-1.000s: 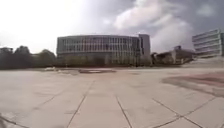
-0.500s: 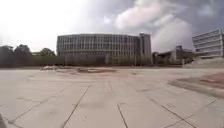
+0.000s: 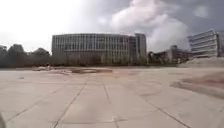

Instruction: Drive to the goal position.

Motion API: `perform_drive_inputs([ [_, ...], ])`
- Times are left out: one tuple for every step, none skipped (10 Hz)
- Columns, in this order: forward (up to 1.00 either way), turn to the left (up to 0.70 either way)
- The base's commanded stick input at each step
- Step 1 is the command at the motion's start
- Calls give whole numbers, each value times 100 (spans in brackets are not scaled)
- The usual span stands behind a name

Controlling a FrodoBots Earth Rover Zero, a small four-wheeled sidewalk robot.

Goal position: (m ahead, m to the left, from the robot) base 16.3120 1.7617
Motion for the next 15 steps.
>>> perform_drive_inputs([
  [100, -6],
  [100, 0],
  [100, 0],
  [100, 0],
  [100, 0],
  [100, 0],
  [100, 0],
  [100, 0],
  [100, 0],
  [100, 0],
  [100, 0],
  [100, 0],
  [100, 0],
  [100, 0],
  [100, 0],
])
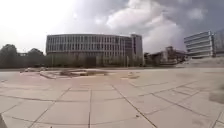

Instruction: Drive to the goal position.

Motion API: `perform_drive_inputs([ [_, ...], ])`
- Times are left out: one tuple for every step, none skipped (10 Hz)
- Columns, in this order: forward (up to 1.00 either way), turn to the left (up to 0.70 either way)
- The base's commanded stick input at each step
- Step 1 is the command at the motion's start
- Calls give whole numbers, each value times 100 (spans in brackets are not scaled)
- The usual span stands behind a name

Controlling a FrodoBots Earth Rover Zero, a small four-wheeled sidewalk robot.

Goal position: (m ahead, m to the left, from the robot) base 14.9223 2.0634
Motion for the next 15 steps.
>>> perform_drive_inputs([
  [100, 0],
  [100, 0],
  [100, 0],
  [100, 0],
  [100, 0],
  [100, 0],
  [100, 0],
  [100, 0],
  [100, 0],
  [100, 0],
  [100, 0],
  [100, 0],
  [100, 0],
  [100, 0],
  [100, 0],
])
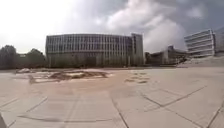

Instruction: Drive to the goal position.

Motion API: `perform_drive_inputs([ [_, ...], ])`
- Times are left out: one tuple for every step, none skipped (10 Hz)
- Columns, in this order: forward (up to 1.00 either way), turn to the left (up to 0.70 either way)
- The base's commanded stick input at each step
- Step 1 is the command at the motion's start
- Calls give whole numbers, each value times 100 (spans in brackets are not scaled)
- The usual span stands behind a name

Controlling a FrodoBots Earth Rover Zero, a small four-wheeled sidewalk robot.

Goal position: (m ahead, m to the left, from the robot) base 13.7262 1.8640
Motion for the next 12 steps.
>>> perform_drive_inputs([
  [100, 0],
  [100, 0],
  [100, 0],
  [100, 0],
  [100, 0],
  [100, 0],
  [100, 0],
  [100, 0],
  [100, 0],
  [100, 0],
  [100, 0],
  [100, 0],
])
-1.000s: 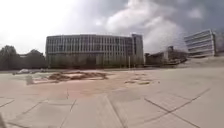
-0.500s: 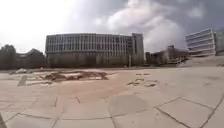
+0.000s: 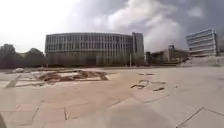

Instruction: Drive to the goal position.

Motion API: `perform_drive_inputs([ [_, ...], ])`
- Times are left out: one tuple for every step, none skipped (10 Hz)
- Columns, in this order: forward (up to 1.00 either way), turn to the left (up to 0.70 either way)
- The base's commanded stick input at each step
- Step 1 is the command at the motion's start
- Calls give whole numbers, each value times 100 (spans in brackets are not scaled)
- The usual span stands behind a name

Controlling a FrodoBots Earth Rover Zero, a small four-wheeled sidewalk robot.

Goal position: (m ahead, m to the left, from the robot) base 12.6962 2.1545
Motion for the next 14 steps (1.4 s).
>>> perform_drive_inputs([
  [100, 0],
  [100, 0],
  [100, 0],
  [100, 0],
  [100, 0],
  [100, 0],
  [100, 0],
  [100, 0],
  [100, 0],
  [100, 0],
  [100, 0],
  [100, 0],
  [100, 0],
  [100, 0],
])
